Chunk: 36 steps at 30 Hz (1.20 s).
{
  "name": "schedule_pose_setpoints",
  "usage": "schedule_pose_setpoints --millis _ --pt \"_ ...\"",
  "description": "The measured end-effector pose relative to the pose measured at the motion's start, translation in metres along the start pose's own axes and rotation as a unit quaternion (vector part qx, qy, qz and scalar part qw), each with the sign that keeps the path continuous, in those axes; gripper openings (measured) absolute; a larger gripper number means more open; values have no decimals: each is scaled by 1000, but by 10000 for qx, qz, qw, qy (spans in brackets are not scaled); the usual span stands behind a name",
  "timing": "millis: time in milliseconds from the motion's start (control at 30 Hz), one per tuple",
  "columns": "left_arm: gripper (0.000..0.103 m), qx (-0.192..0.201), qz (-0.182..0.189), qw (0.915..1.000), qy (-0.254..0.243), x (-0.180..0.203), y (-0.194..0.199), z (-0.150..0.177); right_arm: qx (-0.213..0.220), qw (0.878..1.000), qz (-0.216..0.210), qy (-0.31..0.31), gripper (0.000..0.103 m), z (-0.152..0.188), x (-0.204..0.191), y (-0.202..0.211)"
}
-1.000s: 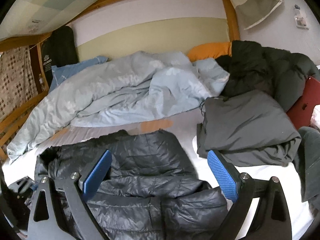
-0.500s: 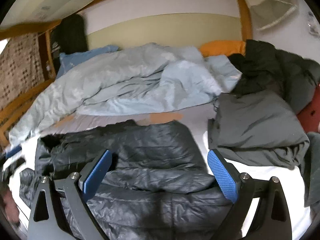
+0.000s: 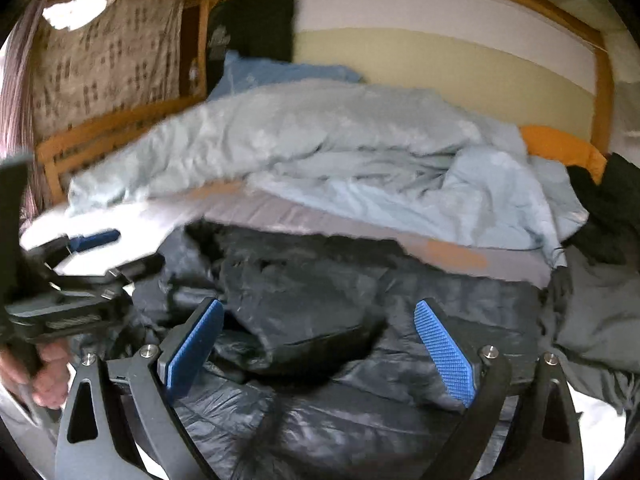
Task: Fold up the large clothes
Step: 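Release the jacket with the left gripper and reposition both grippers above it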
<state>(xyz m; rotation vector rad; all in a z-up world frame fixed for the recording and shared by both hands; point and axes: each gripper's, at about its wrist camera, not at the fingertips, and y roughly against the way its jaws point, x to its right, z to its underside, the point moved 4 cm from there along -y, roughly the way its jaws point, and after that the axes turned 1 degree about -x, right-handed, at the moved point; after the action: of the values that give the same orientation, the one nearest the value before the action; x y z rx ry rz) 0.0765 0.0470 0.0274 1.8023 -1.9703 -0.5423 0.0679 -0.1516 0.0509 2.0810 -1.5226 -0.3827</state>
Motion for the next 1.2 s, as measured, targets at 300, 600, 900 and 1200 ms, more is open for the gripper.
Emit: schedule_pose_setpoints --millis 300,600,900,1200 --pt "85 -267 -198 9989 -330 -2 -29 1 -469 9893 1246 -589 96 34 65 -16" --pt "43 -887 -374 9953 -79 -29 -70 14 -193 9879 1265 -877 97 30 136 14" --pt "58 -1388 -1081 9836 -386 -27 -111 40 -739 9766 1192 -1627 97 63 174 -8" --pt "66 -1436 -1371 9793 -395 -35 -122 55 -109 9778 1296 -1645 97 53 187 14"
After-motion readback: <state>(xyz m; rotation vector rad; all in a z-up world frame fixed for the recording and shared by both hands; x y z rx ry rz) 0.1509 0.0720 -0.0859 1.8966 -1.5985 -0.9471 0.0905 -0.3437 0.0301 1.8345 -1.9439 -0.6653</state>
